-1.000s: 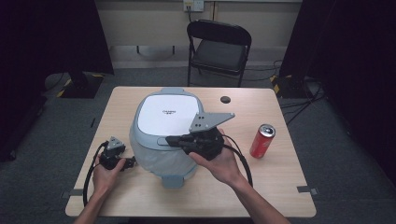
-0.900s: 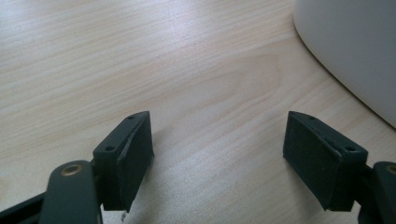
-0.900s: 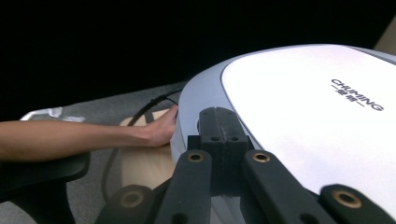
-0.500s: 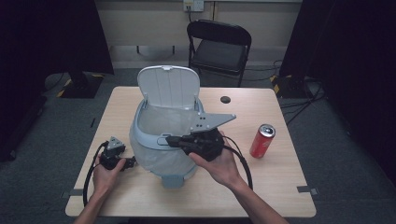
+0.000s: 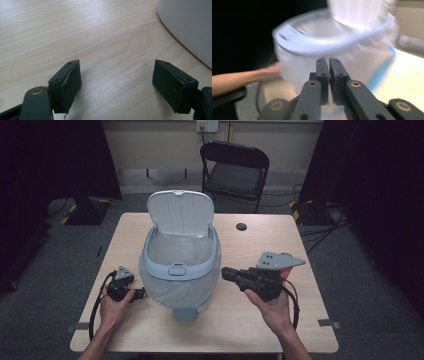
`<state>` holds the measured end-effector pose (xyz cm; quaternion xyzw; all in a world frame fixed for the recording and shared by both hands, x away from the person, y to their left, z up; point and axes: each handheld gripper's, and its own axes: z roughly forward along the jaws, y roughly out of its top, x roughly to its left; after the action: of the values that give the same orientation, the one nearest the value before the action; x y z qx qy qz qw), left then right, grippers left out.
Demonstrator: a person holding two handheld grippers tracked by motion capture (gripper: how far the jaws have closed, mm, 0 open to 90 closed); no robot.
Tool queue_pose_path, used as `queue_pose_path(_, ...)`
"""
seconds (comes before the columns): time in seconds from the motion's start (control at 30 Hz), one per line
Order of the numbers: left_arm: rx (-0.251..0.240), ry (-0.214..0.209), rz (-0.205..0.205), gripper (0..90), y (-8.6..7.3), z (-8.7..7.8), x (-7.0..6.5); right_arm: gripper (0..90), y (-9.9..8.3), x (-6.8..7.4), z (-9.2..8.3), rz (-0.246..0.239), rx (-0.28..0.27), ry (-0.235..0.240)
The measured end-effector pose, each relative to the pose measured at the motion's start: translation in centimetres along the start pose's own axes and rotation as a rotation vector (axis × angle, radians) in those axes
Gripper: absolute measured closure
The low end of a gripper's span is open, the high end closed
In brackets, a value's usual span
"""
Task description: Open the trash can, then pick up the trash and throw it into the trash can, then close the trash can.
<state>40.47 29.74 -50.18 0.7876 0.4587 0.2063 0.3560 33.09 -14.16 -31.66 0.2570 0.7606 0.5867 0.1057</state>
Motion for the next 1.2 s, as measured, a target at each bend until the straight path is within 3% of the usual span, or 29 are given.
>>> queue_pose_path(0.2, 0.0, 0.0, 0.0, 22.3, 0.0, 0.0, 0.0, 68.7, -6.5, -3.4, 0.2, 0.097, 0.152, -0.161)
queue_pose_path(0.33, 0.0, 0.0, 0.0, 22.3, 0.0, 0.0, 0.0, 48.7, -10.8, -5.3, -0.2, 0.175, 0.252, -0.277)
queue_pose_path(0.43, -0.001, -0.002, -0.001, 22.1, 0.0, 0.0, 0.0, 38.0, -13.3, -7.0, -1.2, 0.215, 0.311, -0.383)
queue_pose_path(0.53, 0.001, 0.0, 0.005, 22.0, 0.0, 0.0, 0.0, 35.6, -15.3, -8.4, -2.6, 0.261, 0.352, -0.447)
queue_pose_path(0.67, 0.002, -0.001, 0.006, 21.8, 0.0, 0.0, 0.1, 31.1, -16.4, -10.0, -3.7, 0.286, 0.356, -0.528)
queue_pose_path(0.73, 0.002, -0.001, 0.006, 21.8, 0.0, 0.0, 0.1, 28.9, -16.5, -10.7, -3.9, 0.273, 0.352, -0.573)
queue_pose_path(0.83, 0.002, -0.001, 0.006, 21.8, 0.0, 0.0, 0.1, 24.8, -16.5, -11.8, -3.9, 0.275, 0.339, -0.603)
queue_pose_path(0.93, 0.002, -0.004, 0.004, 21.6, 0.1, 0.1, 0.1, 22.7, -16.4, -12.8, -3.9, 0.312, 0.314, -0.588)
queue_pose_path(1.07, 0.003, -0.005, 0.015, 21.5, 0.1, 0.1, 0.1, 20.0, -16.0, -13.7, -3.9, 0.302, 0.259, -0.601)
queue_pose_path(1.2, 0.003, -0.005, 0.015, 21.5, 0.1, 0.1, 0.1, 19.1, -15.6, -14.1, -3.4, 0.259, 0.246, -0.59)
